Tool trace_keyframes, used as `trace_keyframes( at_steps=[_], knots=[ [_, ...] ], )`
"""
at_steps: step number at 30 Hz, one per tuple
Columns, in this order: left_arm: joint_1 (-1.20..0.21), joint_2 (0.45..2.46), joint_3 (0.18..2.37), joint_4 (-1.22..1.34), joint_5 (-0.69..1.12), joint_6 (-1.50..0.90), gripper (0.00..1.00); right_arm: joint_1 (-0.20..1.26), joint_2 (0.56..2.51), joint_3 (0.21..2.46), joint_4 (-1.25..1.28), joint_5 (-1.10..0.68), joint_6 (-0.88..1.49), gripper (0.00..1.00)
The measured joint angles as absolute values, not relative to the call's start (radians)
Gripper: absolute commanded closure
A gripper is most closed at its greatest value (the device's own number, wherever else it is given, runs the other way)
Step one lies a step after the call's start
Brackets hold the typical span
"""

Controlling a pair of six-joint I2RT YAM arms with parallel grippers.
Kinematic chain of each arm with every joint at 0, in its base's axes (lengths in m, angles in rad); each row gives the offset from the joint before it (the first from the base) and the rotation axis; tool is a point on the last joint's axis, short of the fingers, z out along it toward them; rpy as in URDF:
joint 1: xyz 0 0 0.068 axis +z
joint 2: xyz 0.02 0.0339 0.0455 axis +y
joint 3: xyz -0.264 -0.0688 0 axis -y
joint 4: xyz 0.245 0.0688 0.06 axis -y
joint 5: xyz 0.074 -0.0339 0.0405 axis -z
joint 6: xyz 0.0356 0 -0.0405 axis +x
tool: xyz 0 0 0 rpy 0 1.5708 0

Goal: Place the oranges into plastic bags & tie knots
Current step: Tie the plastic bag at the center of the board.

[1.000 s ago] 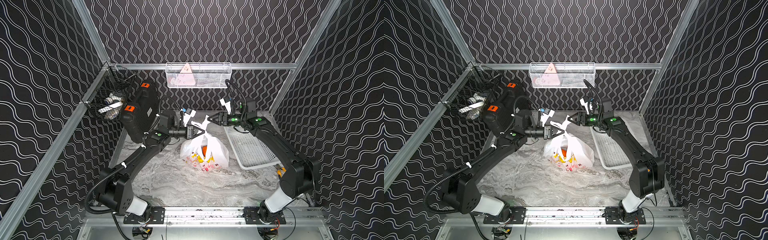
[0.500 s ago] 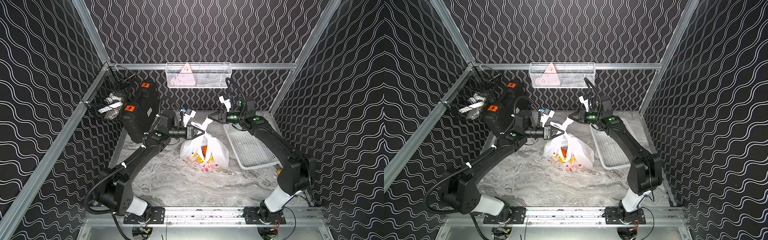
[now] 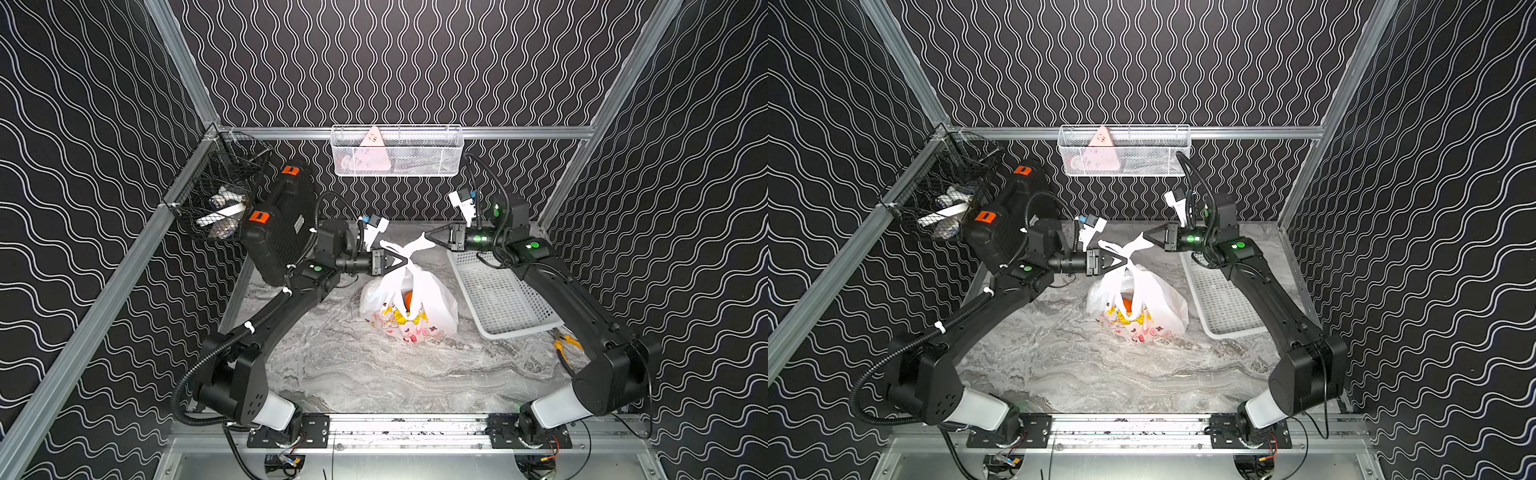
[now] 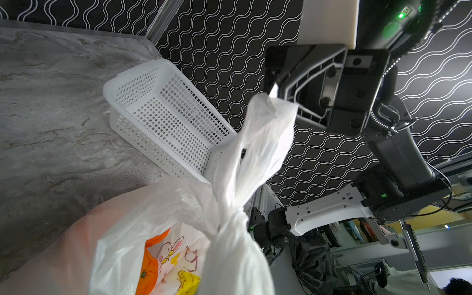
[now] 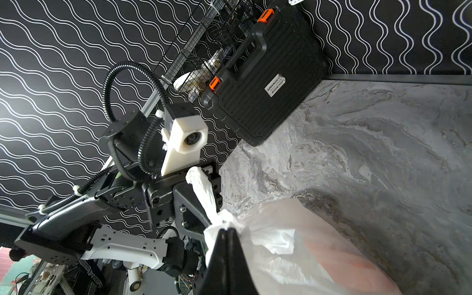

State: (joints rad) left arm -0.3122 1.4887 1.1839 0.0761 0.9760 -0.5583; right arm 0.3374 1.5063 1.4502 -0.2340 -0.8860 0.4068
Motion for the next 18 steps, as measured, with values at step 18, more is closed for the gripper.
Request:
trace_keyframes(
  at_steps=[18],
  knots=[
    [-0.3,1.519,1.204,0.128,1.069,-0.603,1.0,0.549,1.34,1.2,-0.25,-0.812,0.426,1.0]
  ],
)
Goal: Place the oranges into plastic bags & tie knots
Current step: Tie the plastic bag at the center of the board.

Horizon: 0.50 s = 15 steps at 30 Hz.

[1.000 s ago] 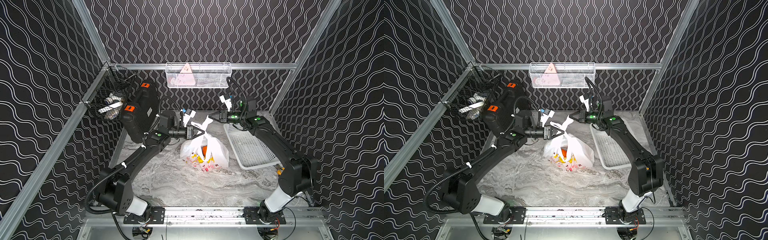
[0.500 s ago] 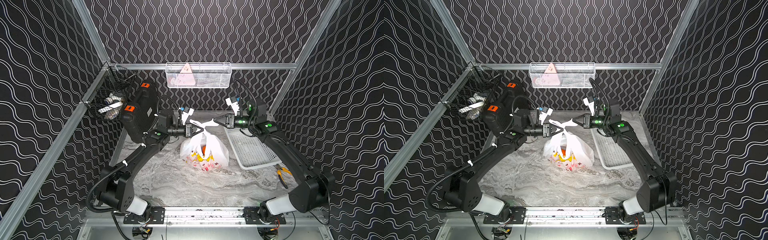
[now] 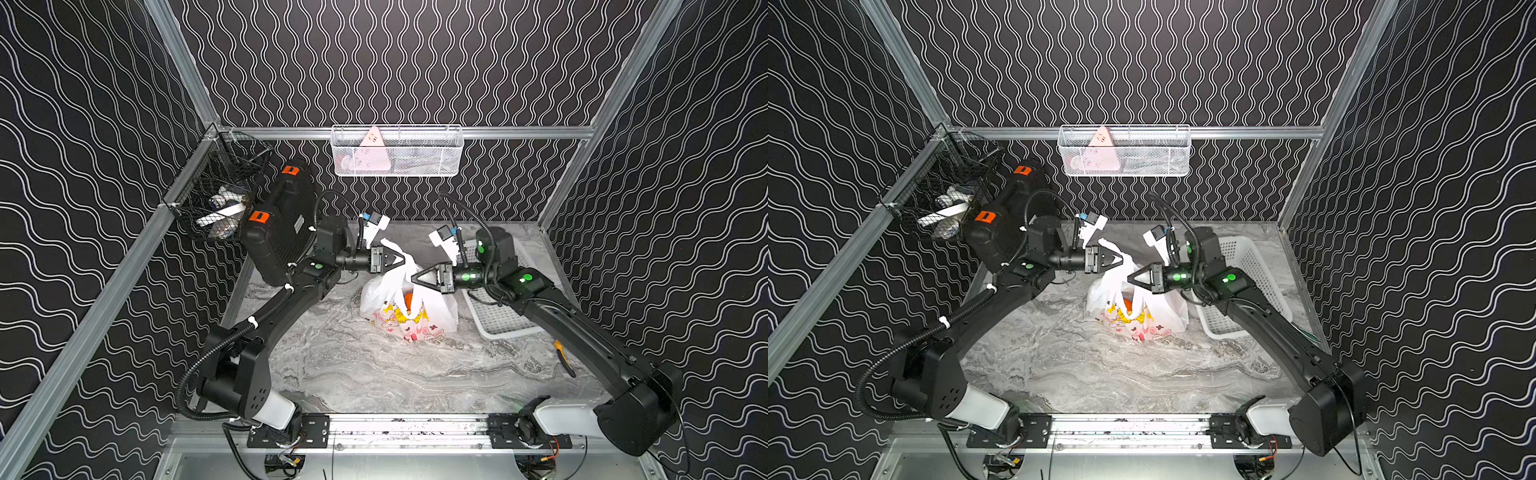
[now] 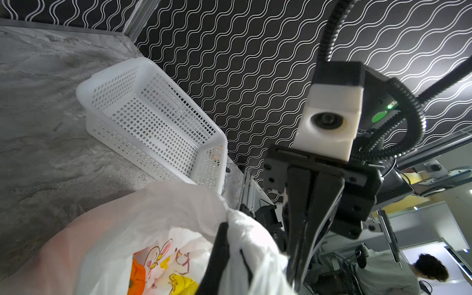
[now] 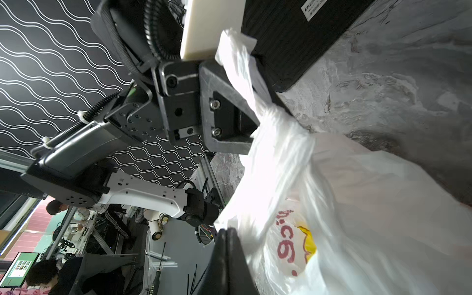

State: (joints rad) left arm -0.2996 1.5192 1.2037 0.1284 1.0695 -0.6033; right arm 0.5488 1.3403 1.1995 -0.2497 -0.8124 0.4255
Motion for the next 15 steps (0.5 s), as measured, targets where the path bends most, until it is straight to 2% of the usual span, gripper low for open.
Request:
trace_keyframes(
  at_steps=[15],
  knots=[
    [-0.294,1.525,1.21,0.089,1.017,-0.607,1.0,0.602,1.484,1.217,-0.162,-0.523,0.295,1.0]
  ],
)
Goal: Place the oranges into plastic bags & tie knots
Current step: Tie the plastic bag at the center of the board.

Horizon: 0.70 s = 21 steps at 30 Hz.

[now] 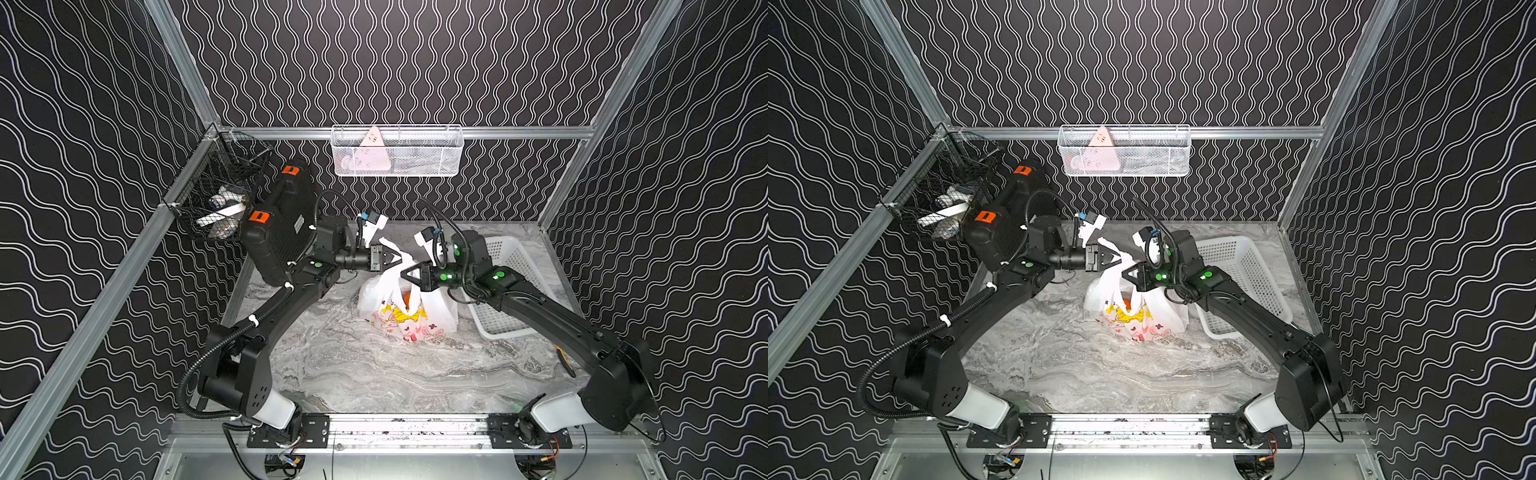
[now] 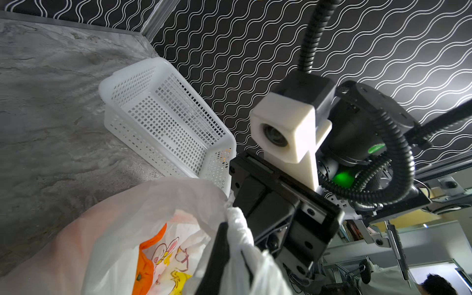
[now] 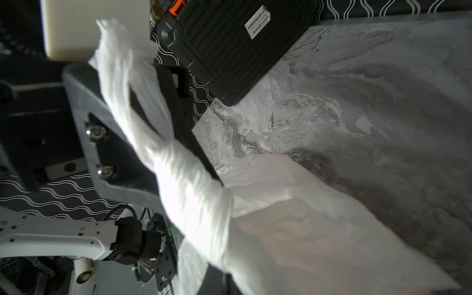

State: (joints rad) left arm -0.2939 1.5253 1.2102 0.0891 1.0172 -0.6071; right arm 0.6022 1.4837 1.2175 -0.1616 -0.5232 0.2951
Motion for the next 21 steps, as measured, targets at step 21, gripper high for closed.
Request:
trace_keyframes(
  at_steps=[21],
  knots=[
    [-0.291,1.509,1.204,0.031,0.932,-0.599,0.78,0.654,1.553,1.107,0.231,-0.386,0.136,1.0]
  ],
)
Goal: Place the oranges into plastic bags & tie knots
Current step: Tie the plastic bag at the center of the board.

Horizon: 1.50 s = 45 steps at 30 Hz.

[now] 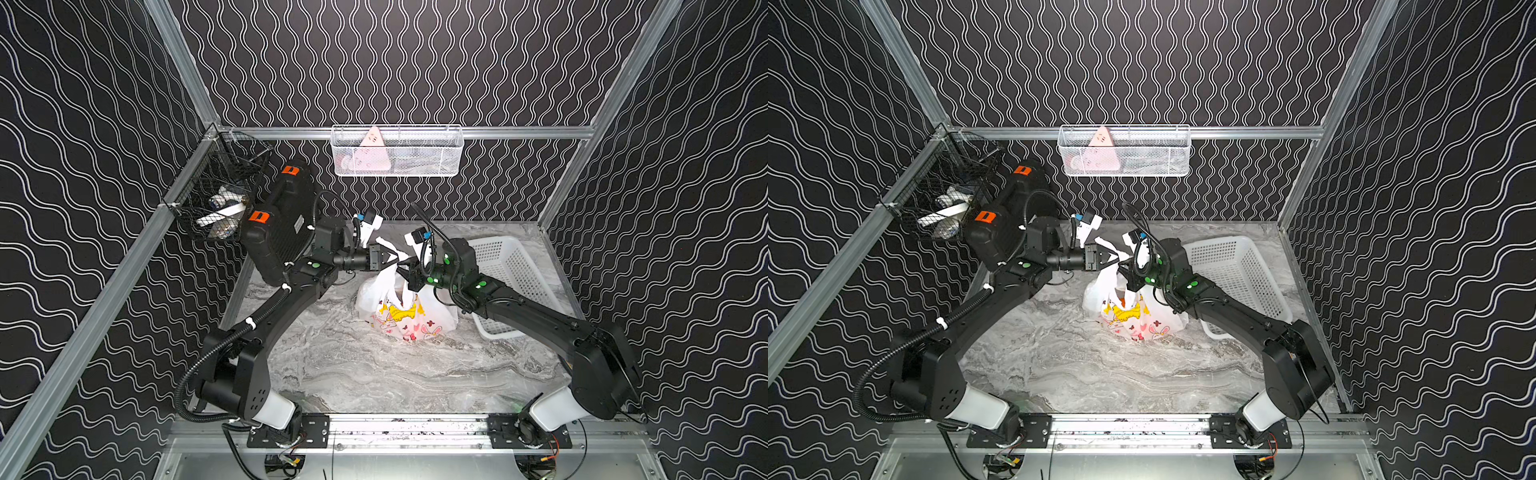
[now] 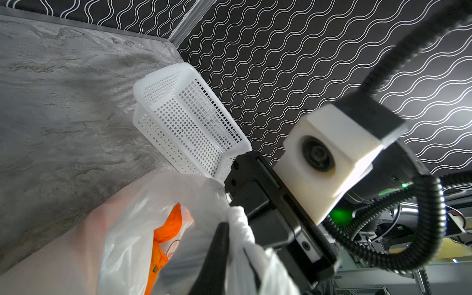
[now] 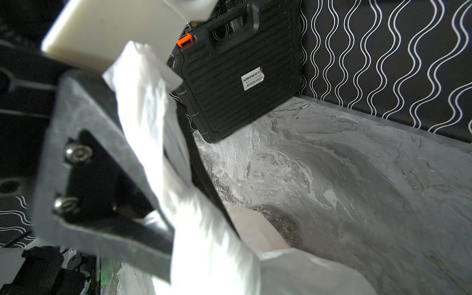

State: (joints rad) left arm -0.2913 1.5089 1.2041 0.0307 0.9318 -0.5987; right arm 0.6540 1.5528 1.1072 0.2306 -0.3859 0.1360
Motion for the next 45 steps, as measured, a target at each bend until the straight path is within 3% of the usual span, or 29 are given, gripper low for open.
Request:
trace_keyframes(
  at_steps=[3,5,13,18,22,39,42,45],
  knots=[
    [-0.291,1.514,1.211,0.025,0.932,-0.594,0.68,0.659,1.555,1.083,0.275,-0.386,0.131,1.0],
    [-0.292,1.516,1.223,0.014,0.935,-0.579,0.68,0.663,1.559,1.08,0.287,-0.385,0.128,1.0],
    [-0.295,1.526,1.253,-0.027,0.931,-0.546,0.97,0.673,1.548,1.057,0.292,-0.383,0.112,1.0],
    [-0.295,1.527,1.253,-0.028,0.929,-0.543,1.0,0.675,1.535,1.055,0.277,-0.363,0.113,0.9],
    [-0.295,1.527,1.252,-0.027,0.928,-0.543,1.0,0.675,1.496,1.066,0.218,-0.346,0.112,0.73],
    [-0.295,1.523,1.236,0.016,0.934,-0.541,1.0,0.646,1.246,1.19,-0.274,-0.341,-0.004,0.55],
    [-0.295,1.522,1.236,0.026,0.946,-0.549,1.0,0.611,1.261,1.222,-0.319,-0.358,-0.077,0.43],
    [-0.295,1.518,1.236,0.027,0.954,-0.548,1.0,0.58,1.309,1.247,-0.34,-0.406,-0.186,0.39]
  ],
)
